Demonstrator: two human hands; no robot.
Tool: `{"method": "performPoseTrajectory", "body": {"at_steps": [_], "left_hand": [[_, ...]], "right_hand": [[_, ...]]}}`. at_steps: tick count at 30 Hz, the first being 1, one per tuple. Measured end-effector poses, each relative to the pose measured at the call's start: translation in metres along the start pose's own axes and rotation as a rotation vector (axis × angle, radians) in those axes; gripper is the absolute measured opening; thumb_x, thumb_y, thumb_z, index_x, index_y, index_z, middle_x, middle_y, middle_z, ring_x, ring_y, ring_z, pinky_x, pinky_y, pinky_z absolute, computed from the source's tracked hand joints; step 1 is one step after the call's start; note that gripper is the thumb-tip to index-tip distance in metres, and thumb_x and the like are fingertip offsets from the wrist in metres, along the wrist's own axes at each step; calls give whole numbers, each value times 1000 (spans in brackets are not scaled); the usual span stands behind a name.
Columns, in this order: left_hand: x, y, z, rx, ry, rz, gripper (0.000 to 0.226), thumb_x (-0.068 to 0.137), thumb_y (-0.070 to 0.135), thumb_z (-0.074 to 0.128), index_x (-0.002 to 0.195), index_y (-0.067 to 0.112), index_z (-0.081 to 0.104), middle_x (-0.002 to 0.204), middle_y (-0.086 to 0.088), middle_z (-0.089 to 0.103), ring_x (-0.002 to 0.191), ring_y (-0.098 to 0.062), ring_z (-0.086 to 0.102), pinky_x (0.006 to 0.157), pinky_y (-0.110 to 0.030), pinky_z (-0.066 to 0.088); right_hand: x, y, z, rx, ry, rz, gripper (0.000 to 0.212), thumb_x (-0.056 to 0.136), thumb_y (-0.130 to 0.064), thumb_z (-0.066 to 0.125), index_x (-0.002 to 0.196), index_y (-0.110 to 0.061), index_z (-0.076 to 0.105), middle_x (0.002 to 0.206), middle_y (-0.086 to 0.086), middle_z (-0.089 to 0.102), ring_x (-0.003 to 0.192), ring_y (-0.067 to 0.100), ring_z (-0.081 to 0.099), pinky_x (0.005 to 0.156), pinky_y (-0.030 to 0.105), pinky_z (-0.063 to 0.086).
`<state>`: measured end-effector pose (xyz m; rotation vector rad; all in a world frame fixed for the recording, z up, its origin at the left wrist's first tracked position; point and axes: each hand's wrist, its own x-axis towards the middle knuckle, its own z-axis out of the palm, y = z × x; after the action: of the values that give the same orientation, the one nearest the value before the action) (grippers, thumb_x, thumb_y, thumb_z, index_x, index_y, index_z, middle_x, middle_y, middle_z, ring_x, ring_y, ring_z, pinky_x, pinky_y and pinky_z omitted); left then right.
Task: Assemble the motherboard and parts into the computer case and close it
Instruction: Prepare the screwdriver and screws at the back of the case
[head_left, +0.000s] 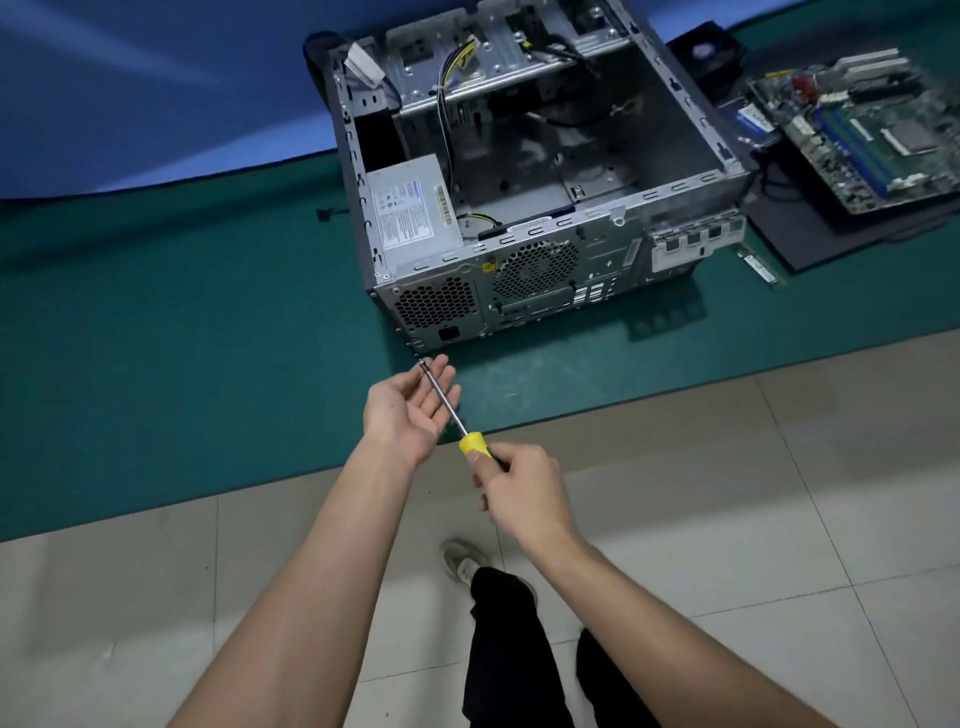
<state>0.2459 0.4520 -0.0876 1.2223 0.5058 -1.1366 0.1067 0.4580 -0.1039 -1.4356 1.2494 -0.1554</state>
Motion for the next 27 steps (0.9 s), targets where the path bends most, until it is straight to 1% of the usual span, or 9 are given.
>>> {"method": "performPoseTrajectory", "body": {"at_steps": [4,8,14,16,17,21,24,26,27], "left_hand": [[14,13,1,64,7,-30,19,96,6,39,92,6,57,89,-6,70,78,-16,67,66,-31,52],[22,21,2,123,9,-39,19,96,4,37,91,6,55,90,-8,69,81,-18,66,68,-33,52],[31,26,2,134,17,-50,19,95,2,37,86,7,53,89,-8,69,80,-19,67,69,-33,53],[33,26,2,147,8,-50,20,95,1,36,86,6,53,91,-9,69,80,-20,67,76,-35,54],[34,26,2,166,3,-47,20,95,0,35,88,5,53,93,-10,69,81,-21,67,78,-37,54],[37,35,4,293,6,-41,24,95,-1,31,107,0,52,96,-14,68,85,-25,67,66,-37,54],[37,39,5,334,12,-60,24,96,0,31,107,0,52,95,-14,68,86,-26,67,66,-37,54],[36,38,5,334,11,-59,23,96,1,31,101,0,53,95,-14,68,94,-27,66,67,-36,55],[35,38,5,335,13,-55,22,97,1,31,99,0,53,96,-14,67,97,-28,65,67,-36,55]], "right_hand": [[8,-2,19,46,23,40,32,94,-31,54,66,-16,57,72,12,65,70,35,64,69,39,52],[12,-5,32,92,45,61,37,95,-34,52,73,-4,59,74,18,63,71,40,60,67,41,50],[16,-7,39,149,51,78,35,95,-35,51,79,-6,63,77,21,62,72,42,59,68,46,51],[18,-7,40,154,59,76,34,95,-33,51,81,-6,64,77,21,62,72,42,58,68,46,51],[18,-7,41,157,62,80,33,95,-33,51,82,-6,64,77,21,62,73,42,58,68,47,50],[18,-11,44,173,53,121,32,96,-32,50,87,-6,65,77,16,64,74,40,61,70,47,51],[19,-13,46,244,19,169,26,97,-29,50,82,-13,64,69,0,63,62,26,61,62,39,50],[19,-15,46,374,-13,231,25,98,-25,50,79,-16,63,66,-2,62,46,12,54,48,28,43],[20,-16,45,481,-38,280,26,98,-23,49,79,-14,64,65,0,61,40,10,50,43,23,39]]}}
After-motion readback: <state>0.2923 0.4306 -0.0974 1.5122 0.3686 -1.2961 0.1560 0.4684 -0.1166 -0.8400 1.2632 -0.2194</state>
